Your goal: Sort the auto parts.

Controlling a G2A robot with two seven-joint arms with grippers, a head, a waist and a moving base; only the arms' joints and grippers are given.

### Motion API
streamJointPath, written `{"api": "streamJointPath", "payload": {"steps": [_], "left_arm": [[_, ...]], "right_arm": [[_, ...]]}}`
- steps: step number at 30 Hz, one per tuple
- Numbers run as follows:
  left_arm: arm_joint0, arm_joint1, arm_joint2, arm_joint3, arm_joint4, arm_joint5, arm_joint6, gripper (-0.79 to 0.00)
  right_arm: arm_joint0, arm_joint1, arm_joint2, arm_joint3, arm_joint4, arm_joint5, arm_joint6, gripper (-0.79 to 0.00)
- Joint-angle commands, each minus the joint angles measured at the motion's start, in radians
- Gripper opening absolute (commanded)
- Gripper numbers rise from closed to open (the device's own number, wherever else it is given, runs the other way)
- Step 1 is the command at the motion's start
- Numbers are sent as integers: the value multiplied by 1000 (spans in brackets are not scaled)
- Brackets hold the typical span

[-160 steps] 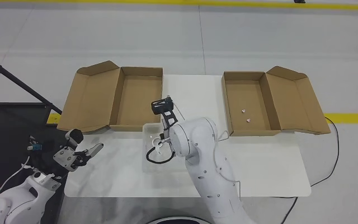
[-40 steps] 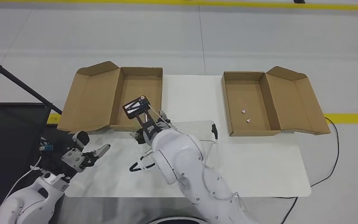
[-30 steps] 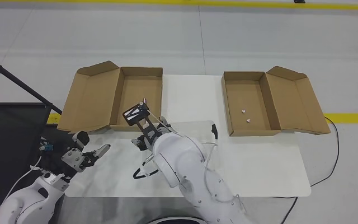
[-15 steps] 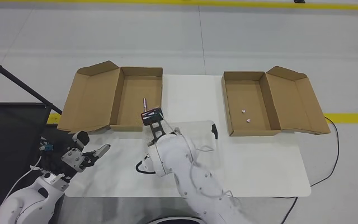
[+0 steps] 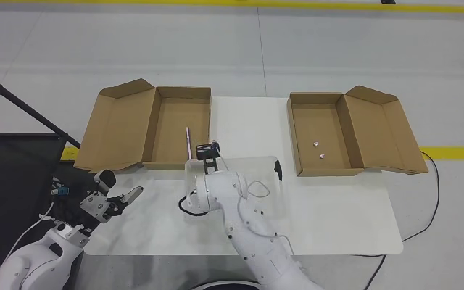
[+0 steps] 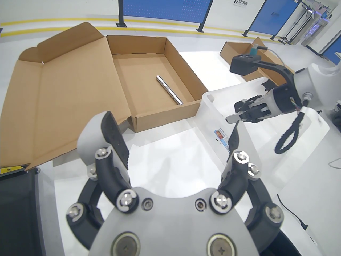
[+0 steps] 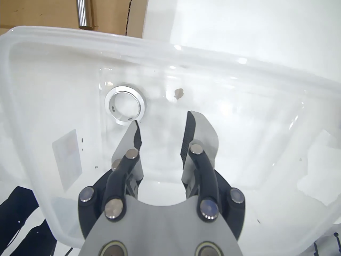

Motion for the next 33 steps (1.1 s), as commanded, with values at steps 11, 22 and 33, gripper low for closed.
{"api": "streamJointPath", "payload": {"steps": [11, 22, 33], "left_arm": [[0, 0, 0, 0, 0, 0, 0, 0], [0, 0, 0, 0, 0, 0, 0, 0], [0, 0, 0, 0, 0, 0, 0, 0]], "right_arm": [[100, -25, -18, 174, 123, 49, -48, -434], [153, -41, -14, 282, 171, 78, -77, -505], [188, -49, -24, 345, 210, 87, -87, -785]]}}
